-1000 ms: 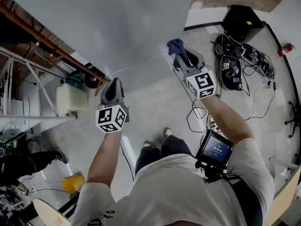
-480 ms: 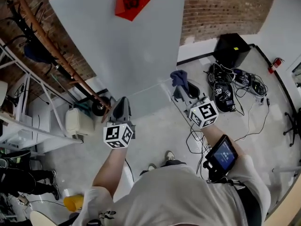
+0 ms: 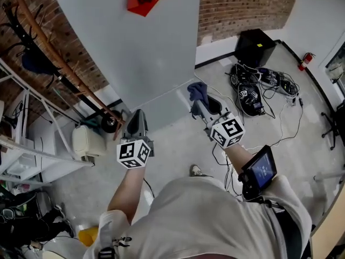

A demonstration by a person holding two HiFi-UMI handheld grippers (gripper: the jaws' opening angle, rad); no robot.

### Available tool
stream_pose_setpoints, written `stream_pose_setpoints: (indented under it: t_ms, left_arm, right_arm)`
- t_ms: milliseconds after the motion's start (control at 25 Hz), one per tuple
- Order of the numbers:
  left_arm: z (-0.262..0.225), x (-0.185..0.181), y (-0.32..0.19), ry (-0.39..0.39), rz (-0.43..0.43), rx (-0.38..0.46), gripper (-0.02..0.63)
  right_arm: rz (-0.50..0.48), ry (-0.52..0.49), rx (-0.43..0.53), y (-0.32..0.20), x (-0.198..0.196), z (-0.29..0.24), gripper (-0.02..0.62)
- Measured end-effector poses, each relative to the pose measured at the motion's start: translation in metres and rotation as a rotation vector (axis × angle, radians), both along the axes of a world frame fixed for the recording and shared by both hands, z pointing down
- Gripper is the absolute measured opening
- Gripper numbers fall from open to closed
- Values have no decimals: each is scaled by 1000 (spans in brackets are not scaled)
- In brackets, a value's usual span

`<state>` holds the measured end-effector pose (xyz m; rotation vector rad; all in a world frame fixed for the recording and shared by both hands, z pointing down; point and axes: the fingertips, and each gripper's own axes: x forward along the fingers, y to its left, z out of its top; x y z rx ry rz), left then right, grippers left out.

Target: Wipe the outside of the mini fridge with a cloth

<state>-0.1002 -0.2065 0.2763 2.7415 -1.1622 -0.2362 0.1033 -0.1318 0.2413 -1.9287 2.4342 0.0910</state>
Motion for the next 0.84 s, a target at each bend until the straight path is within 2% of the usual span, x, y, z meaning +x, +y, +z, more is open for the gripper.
stream_pose_setpoints:
  t_ms: [240,480,840]
  left_arm:
    - [7,-9,7,14,26,-15,3]
    - [11,-1,9,22,91,-19,3]
    - [18,42,43,32,137,0,3]
  right_arm:
    - [30,8,-9,11,-18,5,87]
    - [74,18,-26,20,-26,9,87]
    - [106,43,-2,59,4,12,86]
